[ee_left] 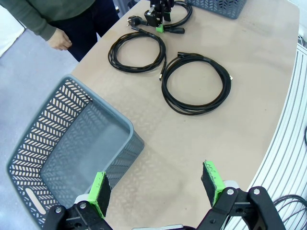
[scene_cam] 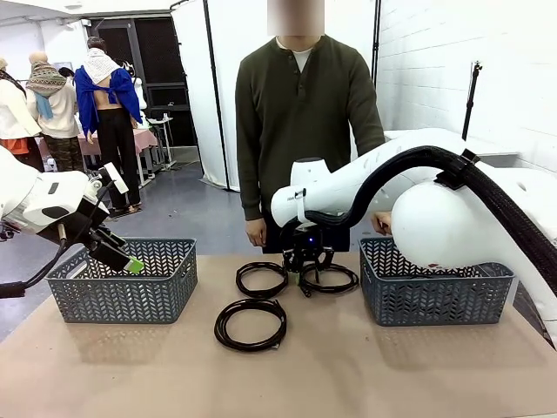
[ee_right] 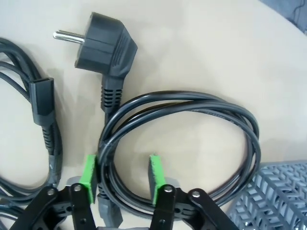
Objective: Organize the cables according to human instructions.
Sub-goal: Pick up a bundle of cables and place it in the basket indicated by the human.
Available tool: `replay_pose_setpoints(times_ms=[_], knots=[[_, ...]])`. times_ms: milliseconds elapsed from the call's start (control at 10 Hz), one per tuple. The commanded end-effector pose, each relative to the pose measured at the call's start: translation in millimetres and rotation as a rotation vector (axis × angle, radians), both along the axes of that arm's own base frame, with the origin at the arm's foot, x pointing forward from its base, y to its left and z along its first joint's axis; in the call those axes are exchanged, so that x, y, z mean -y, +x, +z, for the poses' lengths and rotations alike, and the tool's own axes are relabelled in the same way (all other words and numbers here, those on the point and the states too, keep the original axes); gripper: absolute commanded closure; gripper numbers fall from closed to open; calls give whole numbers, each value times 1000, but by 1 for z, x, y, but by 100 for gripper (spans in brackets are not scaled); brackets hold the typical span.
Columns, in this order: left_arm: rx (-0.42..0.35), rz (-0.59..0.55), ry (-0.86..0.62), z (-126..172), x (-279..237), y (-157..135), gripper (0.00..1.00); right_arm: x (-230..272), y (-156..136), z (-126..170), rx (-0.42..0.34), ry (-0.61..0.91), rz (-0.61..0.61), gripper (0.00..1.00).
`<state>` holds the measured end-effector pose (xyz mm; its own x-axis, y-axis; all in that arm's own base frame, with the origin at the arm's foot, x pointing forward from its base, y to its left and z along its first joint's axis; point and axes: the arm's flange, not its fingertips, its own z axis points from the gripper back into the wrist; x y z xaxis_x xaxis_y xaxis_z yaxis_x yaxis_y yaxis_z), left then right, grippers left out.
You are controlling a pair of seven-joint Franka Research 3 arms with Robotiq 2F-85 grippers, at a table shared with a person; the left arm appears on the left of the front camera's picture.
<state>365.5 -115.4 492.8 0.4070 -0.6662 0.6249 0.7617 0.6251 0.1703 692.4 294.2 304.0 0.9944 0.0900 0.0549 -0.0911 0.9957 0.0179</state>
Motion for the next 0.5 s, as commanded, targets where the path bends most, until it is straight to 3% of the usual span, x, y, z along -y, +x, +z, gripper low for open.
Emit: replay_pose_setpoints(times_ms=[0, 400], knots=[[0, -1, -15, -1, -1, 2, 0, 5, 7, 1, 2, 48, 6, 67], [0, -1, -15, -1, -1, 2, 0, 10, 7, 7, -13, 90, 22, 100]])
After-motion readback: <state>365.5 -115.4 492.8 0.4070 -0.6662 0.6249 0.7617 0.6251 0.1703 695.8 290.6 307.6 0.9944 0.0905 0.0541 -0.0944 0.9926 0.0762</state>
